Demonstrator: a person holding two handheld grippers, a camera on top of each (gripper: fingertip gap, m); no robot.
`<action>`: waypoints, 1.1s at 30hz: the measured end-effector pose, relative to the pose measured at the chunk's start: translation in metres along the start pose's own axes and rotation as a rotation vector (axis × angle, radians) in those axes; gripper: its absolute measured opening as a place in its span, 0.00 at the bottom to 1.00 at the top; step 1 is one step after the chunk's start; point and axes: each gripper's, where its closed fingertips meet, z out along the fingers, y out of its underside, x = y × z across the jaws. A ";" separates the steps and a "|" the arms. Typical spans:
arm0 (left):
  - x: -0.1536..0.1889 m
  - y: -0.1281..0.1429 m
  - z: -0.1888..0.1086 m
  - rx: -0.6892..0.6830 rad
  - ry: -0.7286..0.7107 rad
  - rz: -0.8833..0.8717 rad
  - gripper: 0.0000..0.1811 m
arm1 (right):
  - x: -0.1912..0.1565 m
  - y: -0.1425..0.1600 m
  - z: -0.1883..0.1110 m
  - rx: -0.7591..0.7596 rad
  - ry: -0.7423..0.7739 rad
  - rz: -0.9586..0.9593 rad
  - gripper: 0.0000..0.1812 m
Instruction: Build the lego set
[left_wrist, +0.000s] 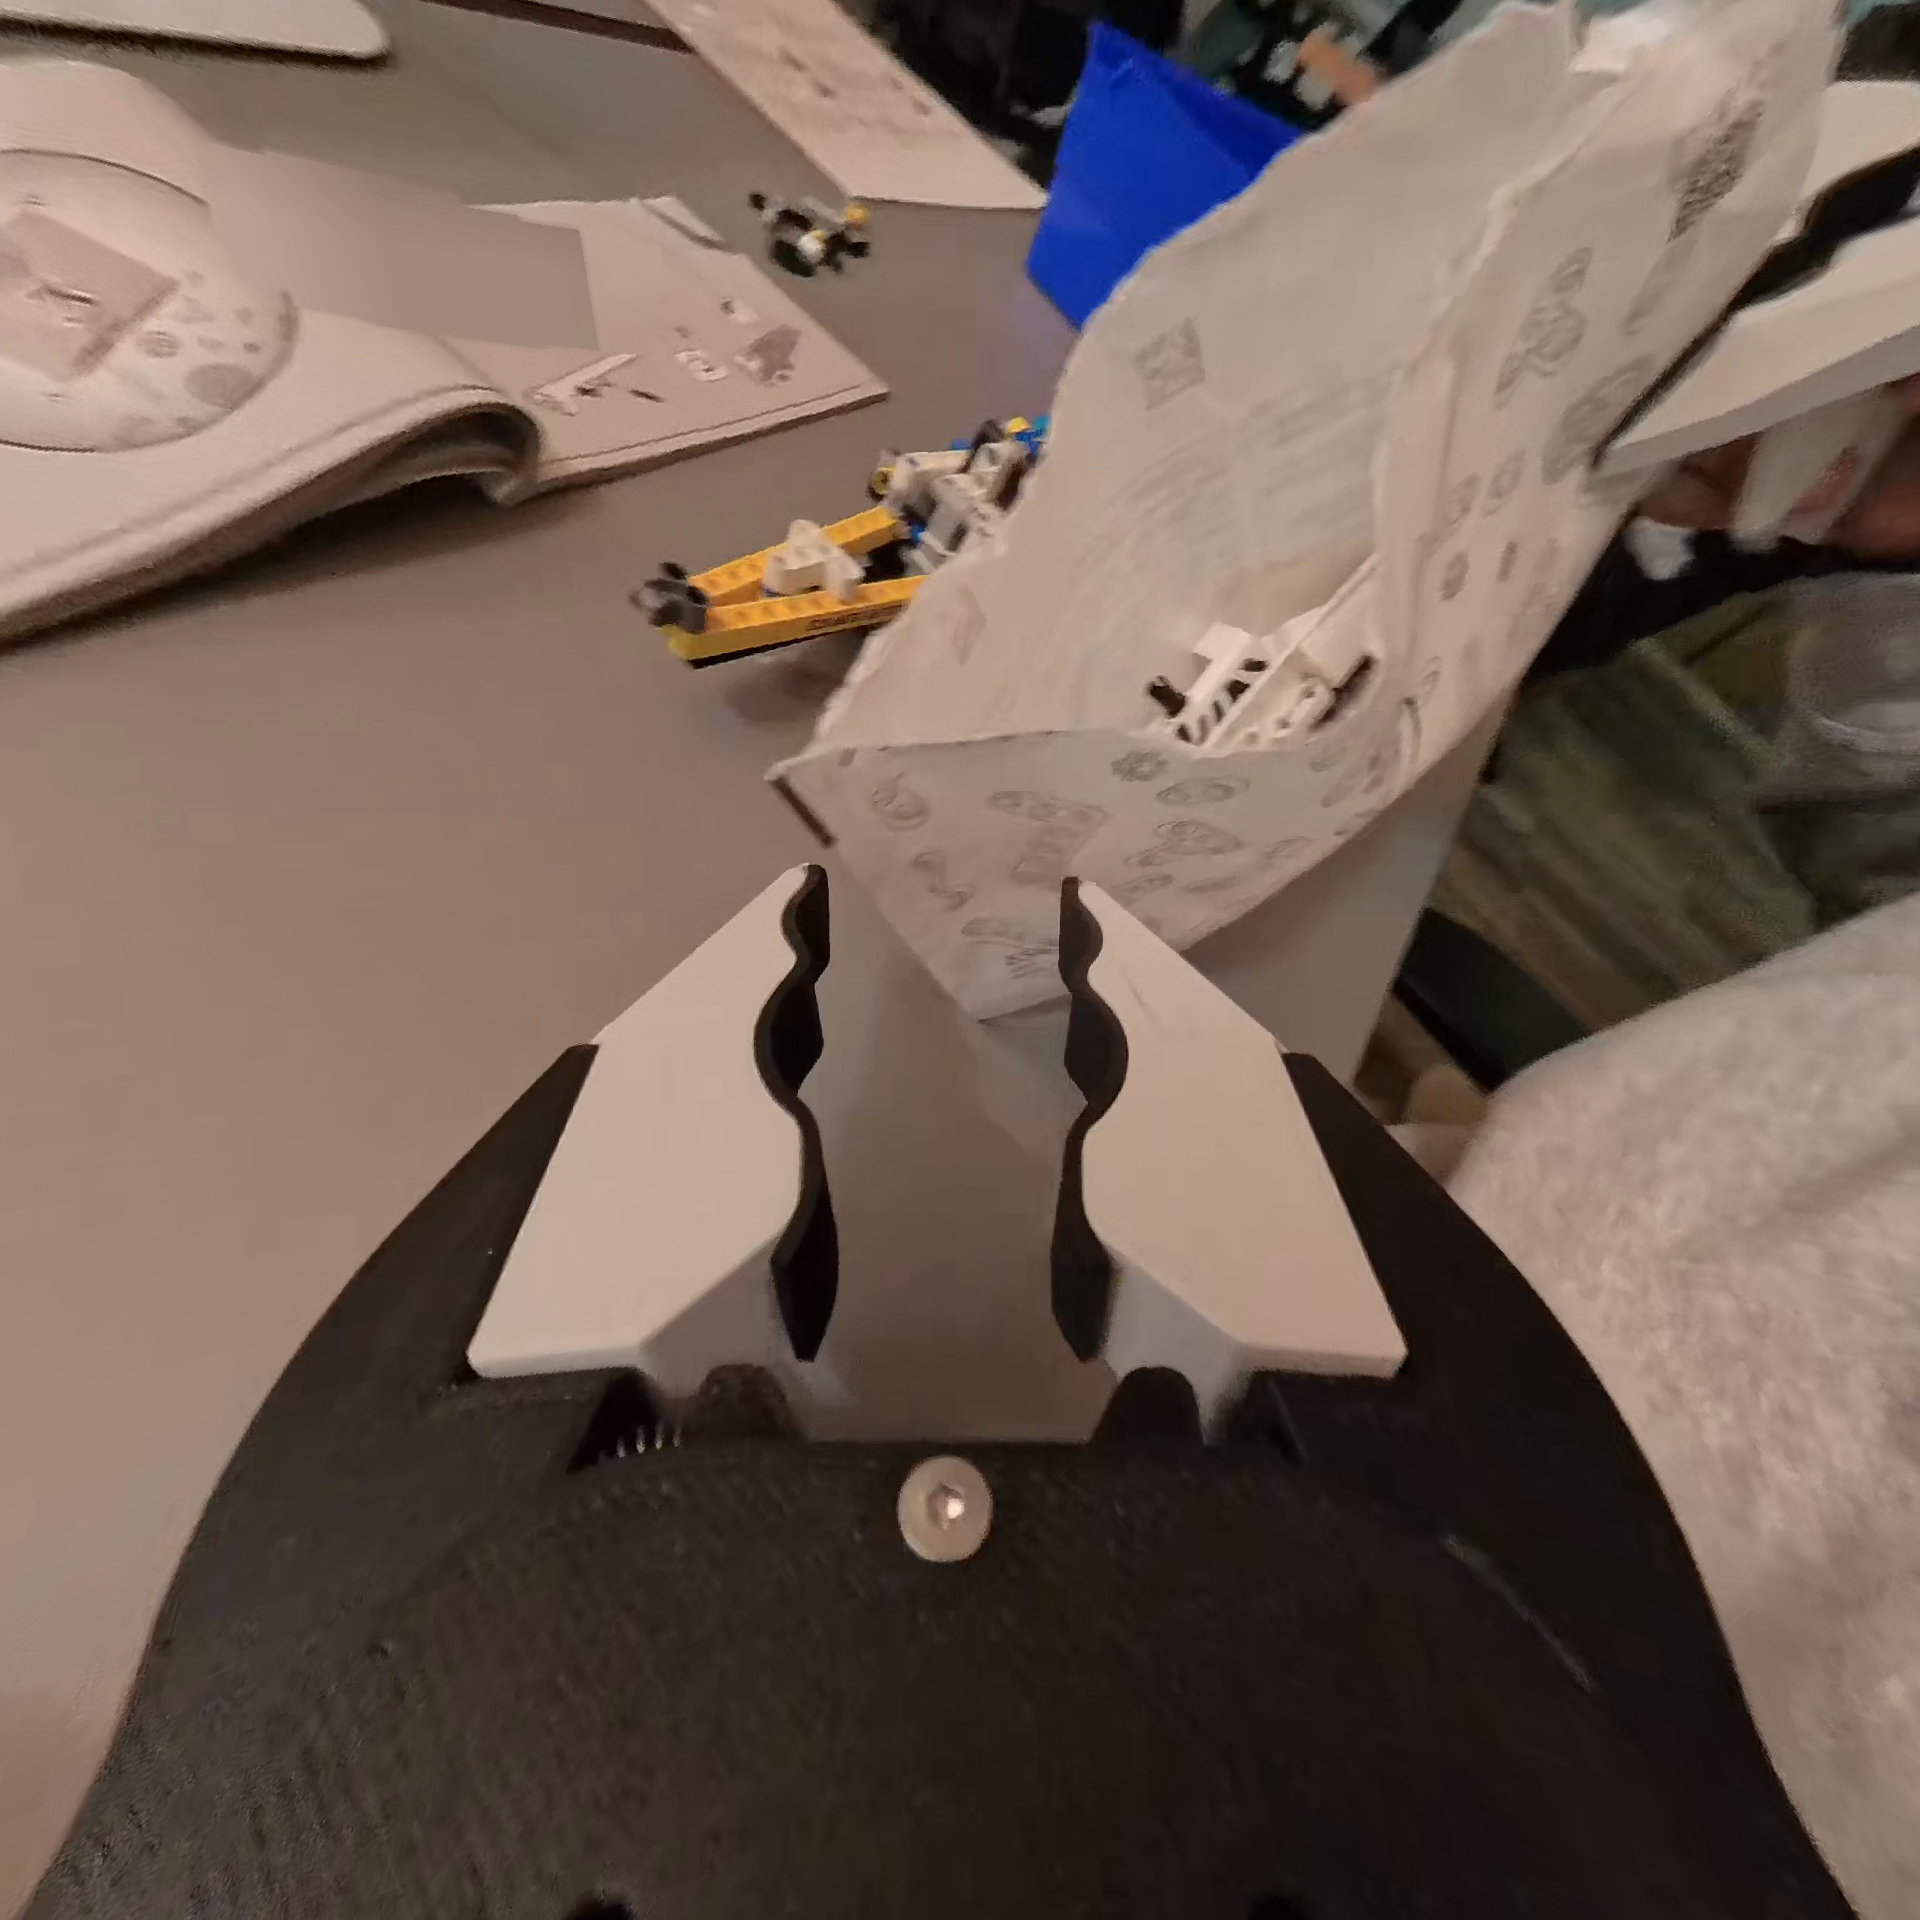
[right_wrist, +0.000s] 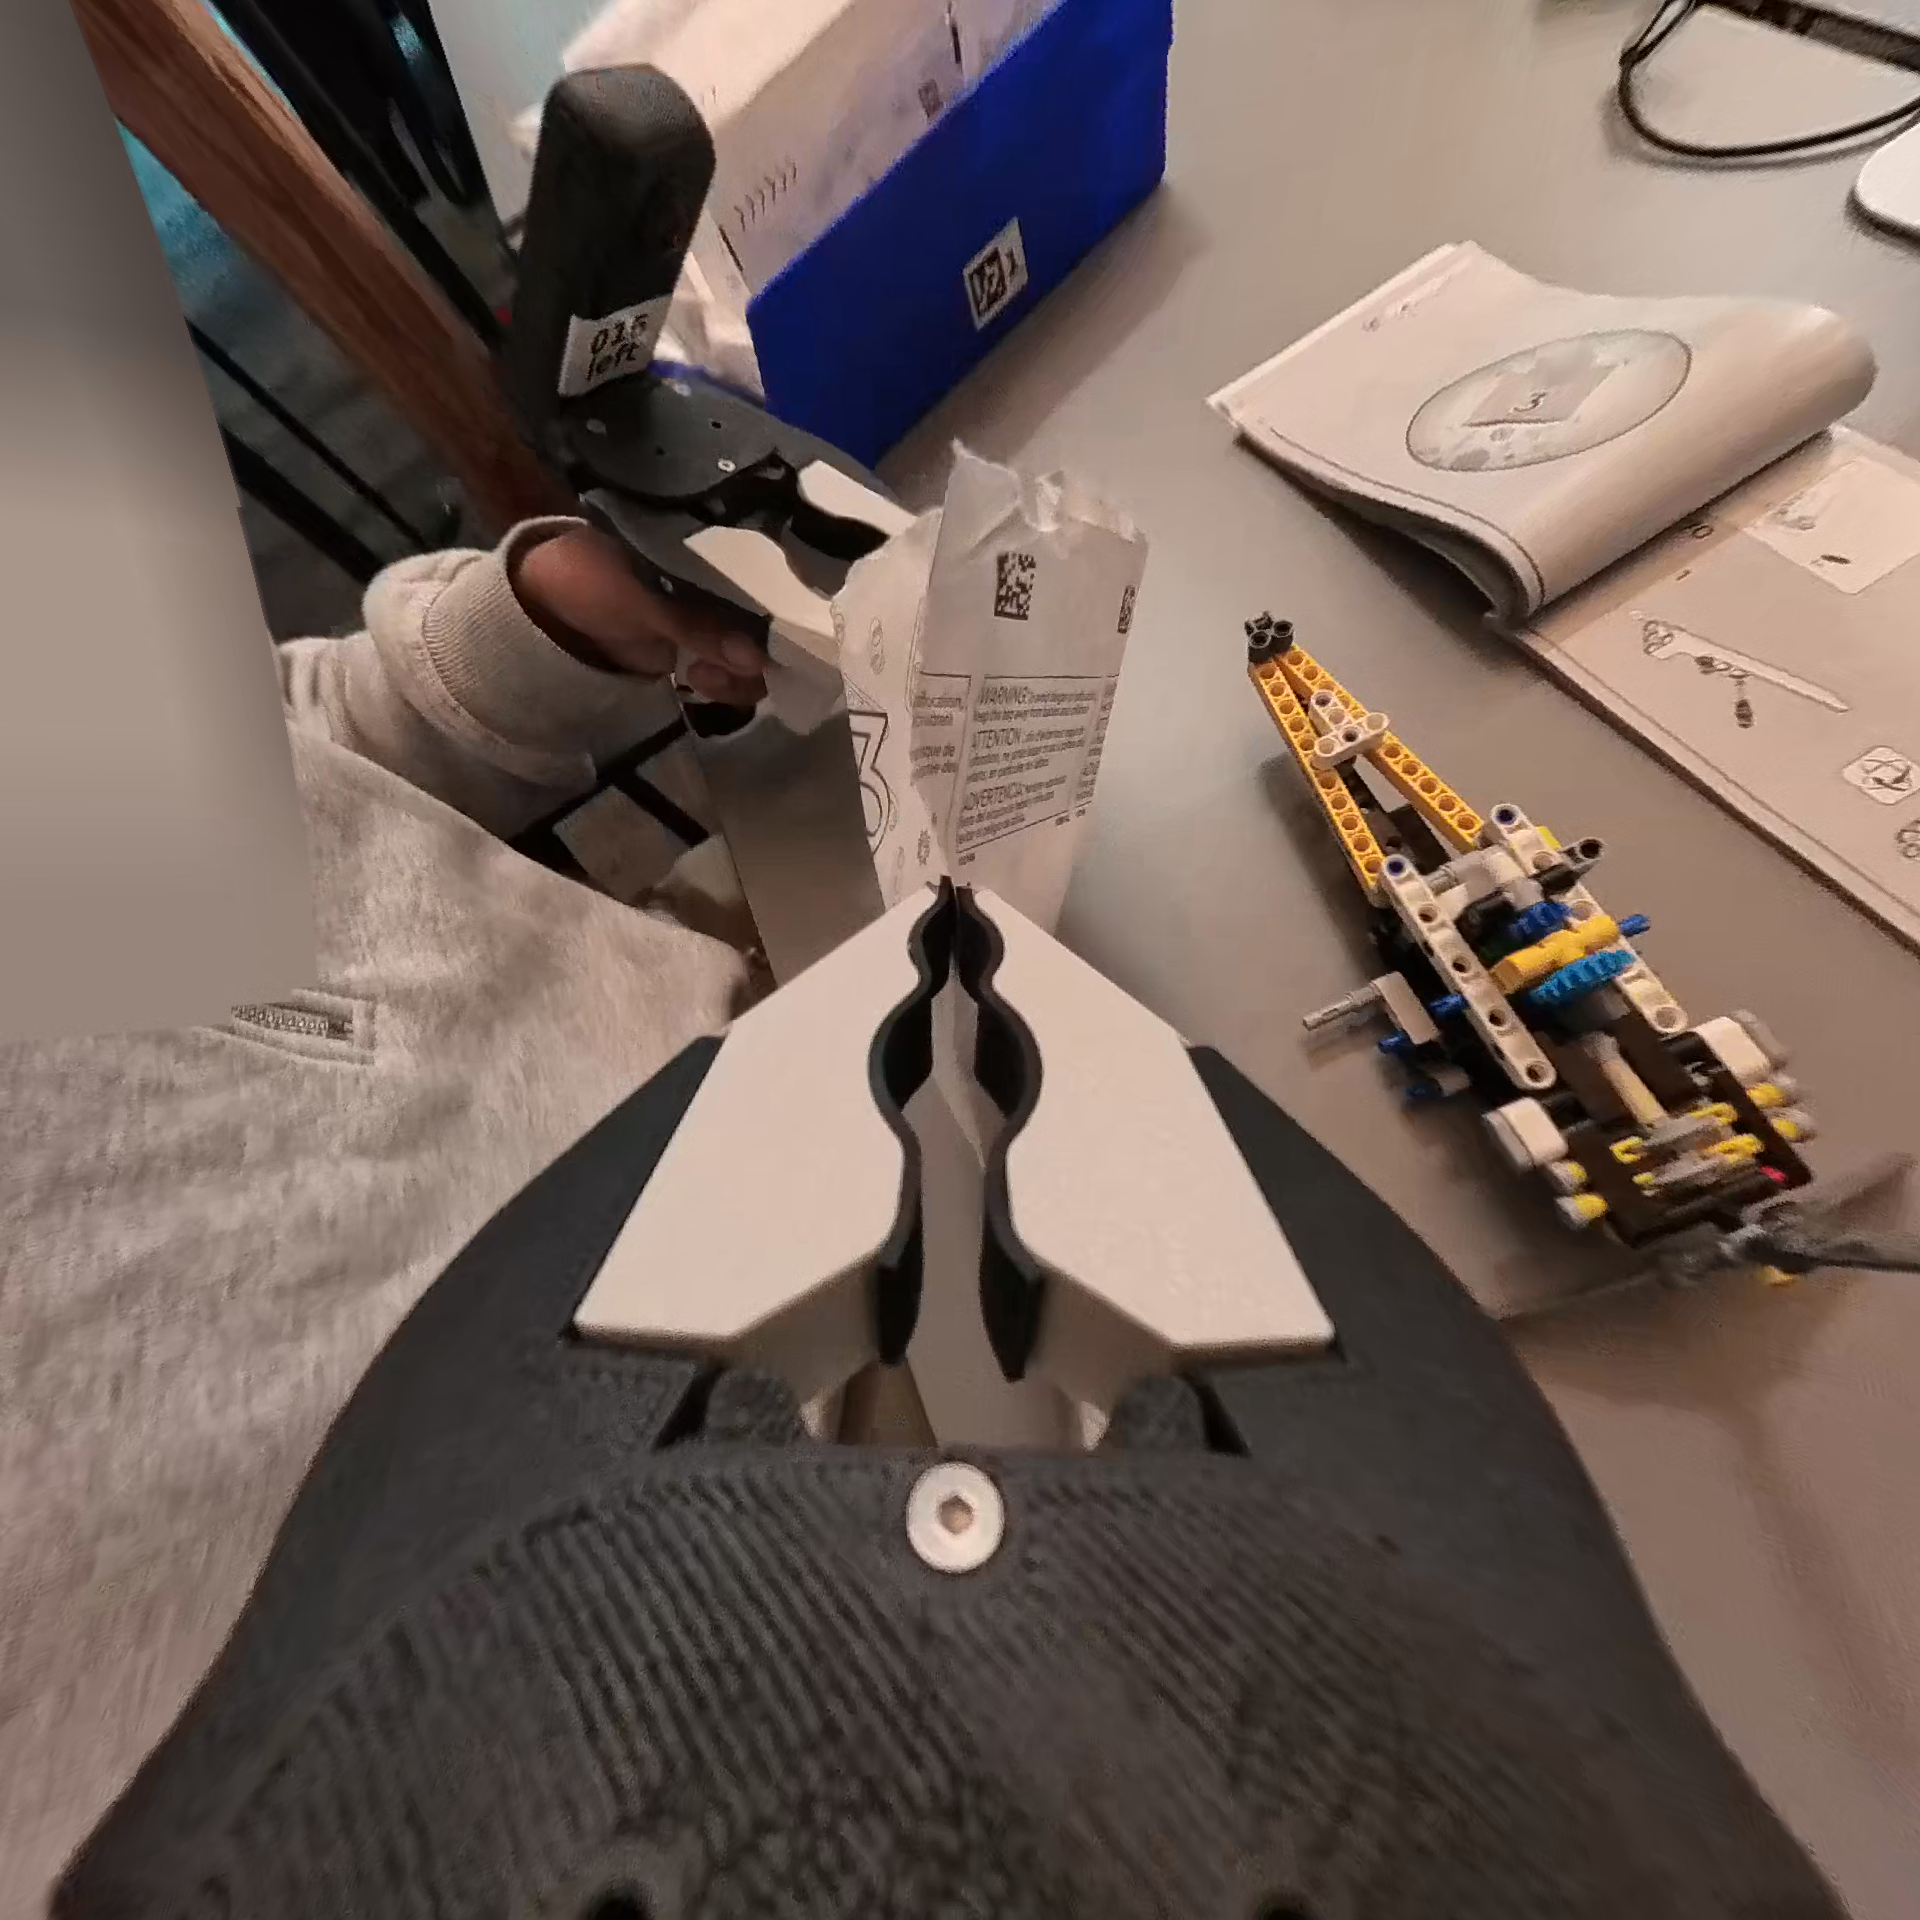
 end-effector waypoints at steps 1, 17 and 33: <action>0.007 0.002 0.003 0.004 0.038 -0.019 0.24 | 0.001 -0.002 -0.001 -0.024 -0.001 0.005 0.00; 0.003 0.039 -0.007 -0.020 -0.049 -0.099 0.29 | 0.027 0.013 0.022 0.085 -0.137 0.382 0.00; -0.023 0.068 -0.079 -0.133 -0.268 0.168 0.39 | 0.031 0.067 0.093 0.246 -0.085 0.703 0.03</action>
